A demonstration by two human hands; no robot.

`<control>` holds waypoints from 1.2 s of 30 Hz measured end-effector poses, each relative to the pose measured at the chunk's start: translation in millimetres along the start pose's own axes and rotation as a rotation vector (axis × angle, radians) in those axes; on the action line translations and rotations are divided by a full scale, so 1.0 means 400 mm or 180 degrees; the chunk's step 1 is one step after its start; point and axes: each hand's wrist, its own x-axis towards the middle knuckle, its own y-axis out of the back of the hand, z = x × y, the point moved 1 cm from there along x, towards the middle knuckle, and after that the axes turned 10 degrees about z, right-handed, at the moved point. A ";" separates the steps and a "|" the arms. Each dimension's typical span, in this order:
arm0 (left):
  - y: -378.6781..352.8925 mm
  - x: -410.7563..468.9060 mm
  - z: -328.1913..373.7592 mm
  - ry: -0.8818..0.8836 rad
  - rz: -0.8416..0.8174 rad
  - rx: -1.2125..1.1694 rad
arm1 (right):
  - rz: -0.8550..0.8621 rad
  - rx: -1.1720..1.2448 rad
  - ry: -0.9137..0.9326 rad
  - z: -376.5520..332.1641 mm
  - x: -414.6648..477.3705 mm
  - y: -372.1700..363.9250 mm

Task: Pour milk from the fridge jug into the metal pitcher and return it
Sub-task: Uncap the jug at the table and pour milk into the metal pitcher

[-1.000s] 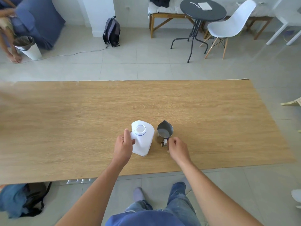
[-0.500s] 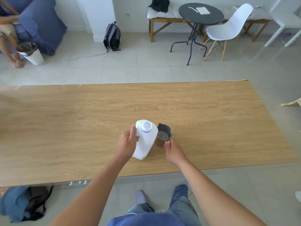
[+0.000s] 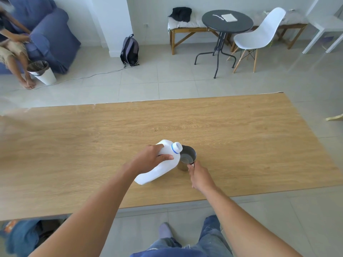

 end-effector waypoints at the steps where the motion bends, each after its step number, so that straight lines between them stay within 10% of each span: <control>1: -0.004 0.005 -0.001 -0.0018 -0.0041 0.0046 | -0.0007 0.0003 -0.0001 0.001 0.001 -0.001; 36: -0.061 0.090 0.014 -0.0039 -0.0437 0.1665 | 0.0066 -0.0022 0.0141 0.005 0.001 0.008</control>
